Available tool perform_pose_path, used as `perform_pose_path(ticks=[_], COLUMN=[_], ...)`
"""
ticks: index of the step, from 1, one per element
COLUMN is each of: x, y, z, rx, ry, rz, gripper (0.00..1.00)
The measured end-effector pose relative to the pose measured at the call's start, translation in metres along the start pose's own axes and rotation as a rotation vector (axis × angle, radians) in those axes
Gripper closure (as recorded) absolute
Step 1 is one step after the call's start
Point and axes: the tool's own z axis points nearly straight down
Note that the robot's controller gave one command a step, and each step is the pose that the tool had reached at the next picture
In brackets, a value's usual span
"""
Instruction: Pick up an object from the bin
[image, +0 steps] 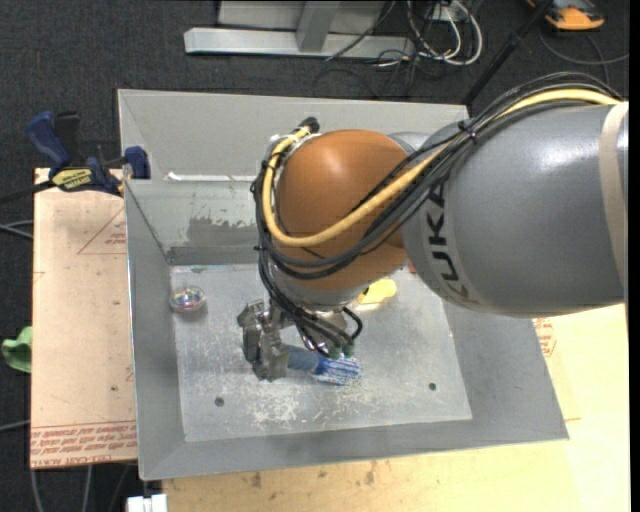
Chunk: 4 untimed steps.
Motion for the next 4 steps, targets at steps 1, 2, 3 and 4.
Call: perform_pose_path(ticks=[1,2,3,4], x=[-0.002,-0.003,0.016,0.019], y=[-0.047,-0.045,-0.012,-0.012], z=[0.084,0.08,0.163,0.163], rx=[0.001,0.0,0.001,0.001], ry=[0.017,0.011,0.0,0.012], rz=[-0.135,-0.137,0.042,0.043], gripper=[1.0,0.0,0.0,1.0])
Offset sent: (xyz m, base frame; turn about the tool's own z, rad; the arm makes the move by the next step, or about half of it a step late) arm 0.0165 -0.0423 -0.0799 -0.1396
